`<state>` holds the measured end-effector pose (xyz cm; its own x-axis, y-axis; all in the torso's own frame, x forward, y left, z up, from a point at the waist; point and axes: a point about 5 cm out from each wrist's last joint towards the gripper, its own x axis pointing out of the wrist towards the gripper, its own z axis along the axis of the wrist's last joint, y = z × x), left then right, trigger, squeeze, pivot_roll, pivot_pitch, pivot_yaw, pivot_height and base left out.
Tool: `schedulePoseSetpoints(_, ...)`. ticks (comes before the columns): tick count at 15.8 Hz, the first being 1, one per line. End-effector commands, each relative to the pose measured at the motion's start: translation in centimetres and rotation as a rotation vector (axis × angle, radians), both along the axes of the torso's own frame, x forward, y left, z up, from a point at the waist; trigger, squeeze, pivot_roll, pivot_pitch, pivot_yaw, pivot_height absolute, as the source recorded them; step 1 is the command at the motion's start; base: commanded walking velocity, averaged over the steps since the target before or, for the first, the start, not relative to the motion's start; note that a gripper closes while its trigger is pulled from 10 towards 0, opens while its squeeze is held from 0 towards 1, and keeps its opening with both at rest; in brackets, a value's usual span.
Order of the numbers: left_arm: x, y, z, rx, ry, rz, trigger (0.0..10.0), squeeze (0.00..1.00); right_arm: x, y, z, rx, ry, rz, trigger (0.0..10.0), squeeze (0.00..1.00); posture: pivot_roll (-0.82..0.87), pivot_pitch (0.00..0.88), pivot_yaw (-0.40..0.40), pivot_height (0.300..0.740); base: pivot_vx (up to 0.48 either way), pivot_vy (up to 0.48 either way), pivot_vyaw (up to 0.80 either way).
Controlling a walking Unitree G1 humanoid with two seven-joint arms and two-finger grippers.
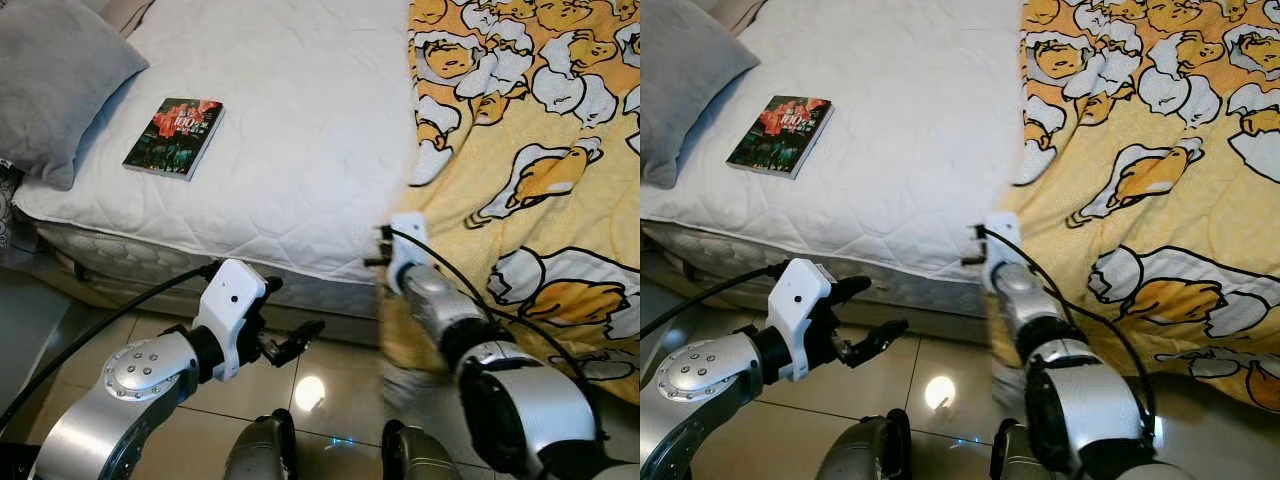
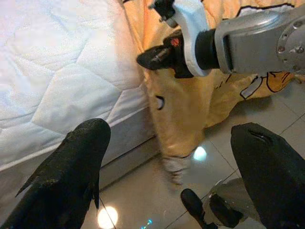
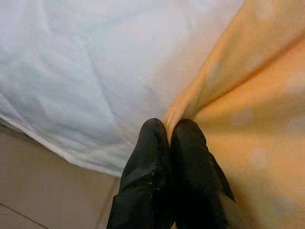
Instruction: Clean up the room
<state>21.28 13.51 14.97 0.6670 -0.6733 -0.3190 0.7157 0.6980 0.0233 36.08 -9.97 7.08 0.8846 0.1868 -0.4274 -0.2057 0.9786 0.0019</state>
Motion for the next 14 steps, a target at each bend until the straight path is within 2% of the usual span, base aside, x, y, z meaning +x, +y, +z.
schedulePoseSetpoints(1,0.1,0.4,0.0,0.012,-0.004,0.015,10.0,0.00,0.1,0.9,0.4,0.051,-0.005,0.019,0.0,0.00,0.20,0.208,0.060,0.740,0.000,0.000,0.00)
schedulePoseSetpoints(3,0.2,0.4,-0.1,0.013,-0.006,0.014,10.0,0.00,0.1,0.9,0.4,0.038,-0.003,0.030,0.0,0.00,0.19,0.205,0.057,0.740,0.000,0.000,0.00)
schedulePoseSetpoints(4,0.3,0.4,-0.2,0.014,-0.008,0.013,10.0,0.00,-0.1,0.8,0.0,0.016,0.014,0.034,2.4,0.00,0.19,0.203,0.055,0.740,0.000,0.000,0.00)
schedulePoseSetpoints(5,0.4,0.3,-0.2,0.016,-0.009,0.010,10.0,0.00,-0.5,0.7,-0.6,-0.002,0.035,0.042,10.0,0.00,0.19,0.202,0.055,0.740,0.000,0.000,0.00)
schedulePoseSetpoints(11,0.3,-0.2,-0.6,0.014,-0.004,-0.009,10.0,0.00,-2.6,-0.1,-3.7,-0.050,0.153,0.016,10.0,0.00,0.19,0.199,0.059,0.740,0.000,0.000,0.00)
schedulePoseSetpoints(12,0.4,-0.2,-0.6,0.016,-0.005,-0.009,10.0,0.00,-2.9,-0.1,-4.1,-0.046,0.165,0.020,10.0,0.72,0.19,0.197,0.058,0.740,0.000,0.000,0.00)
schedulePoseSetpoints(13,0.5,-0.2,-0.6,0.018,-0.009,-0.007,10.0,0.00,-3.0,0.0,-4.2,-0.021,0.164,0.010,10.0,0.72,0.19,0.196,0.059,0.740,0.000,0.000,0.00)
schedulePoseSetpoints(14,0.7,0.0,-0.4,0.023,-0.019,0.001,10.0,0.00,-2.9,0.5,-3.9,0.086,0.142,-0.011,10.0,1.00,0.19,0.195,0.060,0.740,0.000,0.000,0.00)
